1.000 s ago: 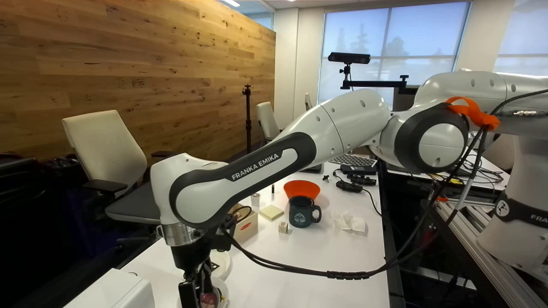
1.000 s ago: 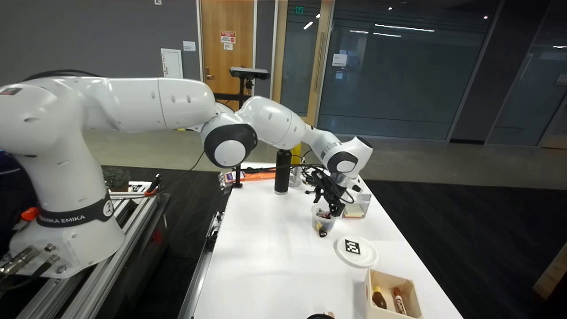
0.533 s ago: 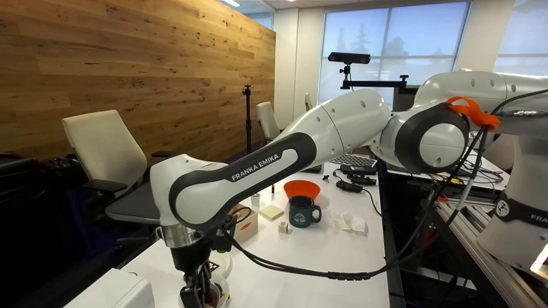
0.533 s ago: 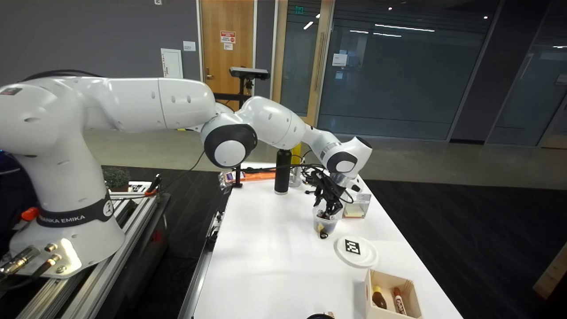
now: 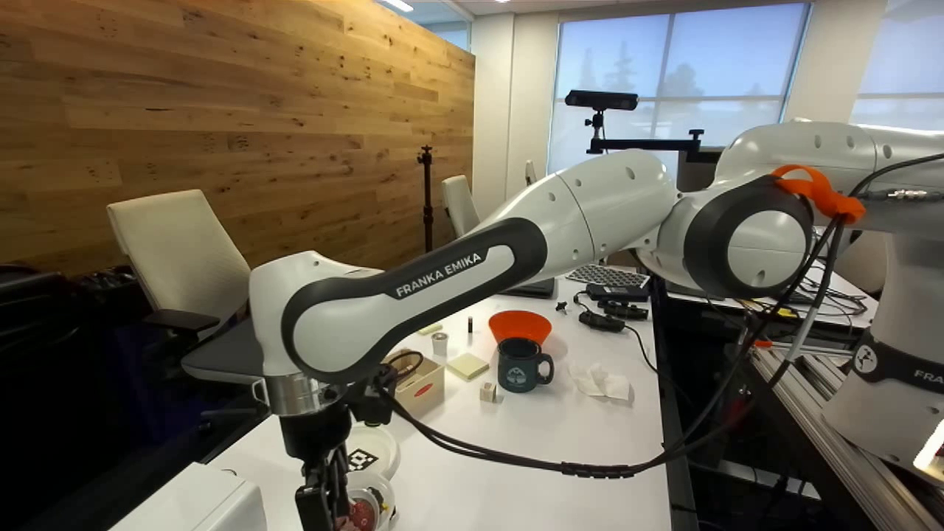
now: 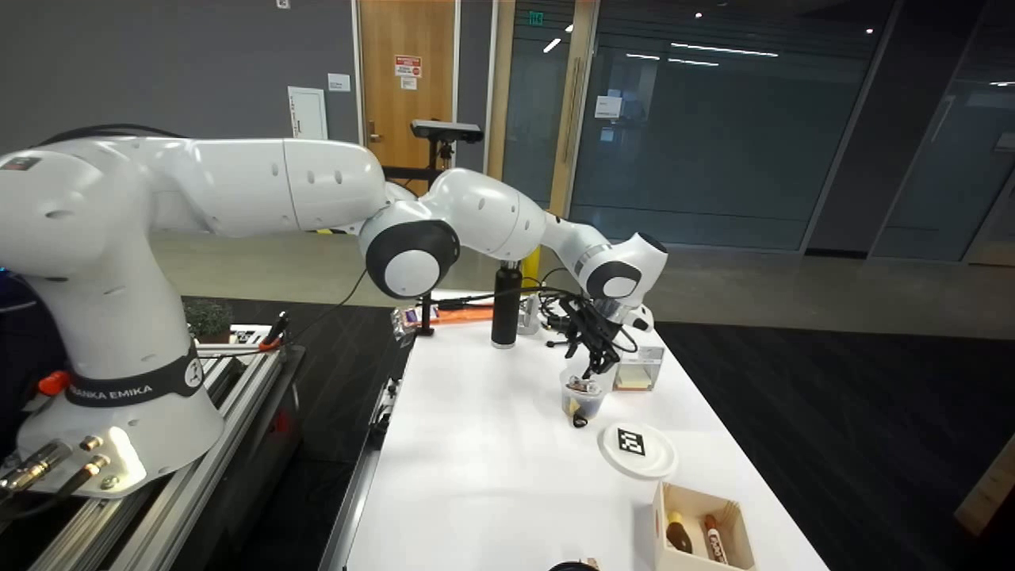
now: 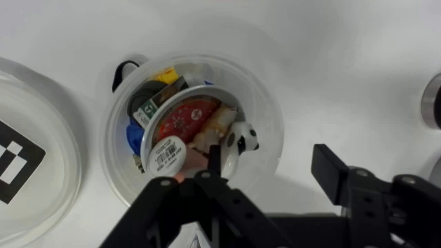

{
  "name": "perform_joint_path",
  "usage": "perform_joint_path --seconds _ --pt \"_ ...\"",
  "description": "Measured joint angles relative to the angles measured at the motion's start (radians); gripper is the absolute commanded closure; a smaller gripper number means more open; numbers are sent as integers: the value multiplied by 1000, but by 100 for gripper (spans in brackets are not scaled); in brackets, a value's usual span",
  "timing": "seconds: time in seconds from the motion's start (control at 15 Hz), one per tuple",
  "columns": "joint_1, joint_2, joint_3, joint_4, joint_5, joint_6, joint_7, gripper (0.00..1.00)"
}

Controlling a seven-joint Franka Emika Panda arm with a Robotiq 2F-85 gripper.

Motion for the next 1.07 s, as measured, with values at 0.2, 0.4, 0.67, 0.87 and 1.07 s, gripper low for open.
perform_joint_path --seconds 0.2,0.4,0.67,0.87,1.07 --pt "3 0 0 29 0 0 -1 46" --pt "-10 1 -2 34 0 0 -1 52" --pt "-36 5 -4 30 1 0 -1 42" --pt "-45 5 -4 14 6 0 -1 46" --pt "-45 6 -3 9 9 0 -1 45"
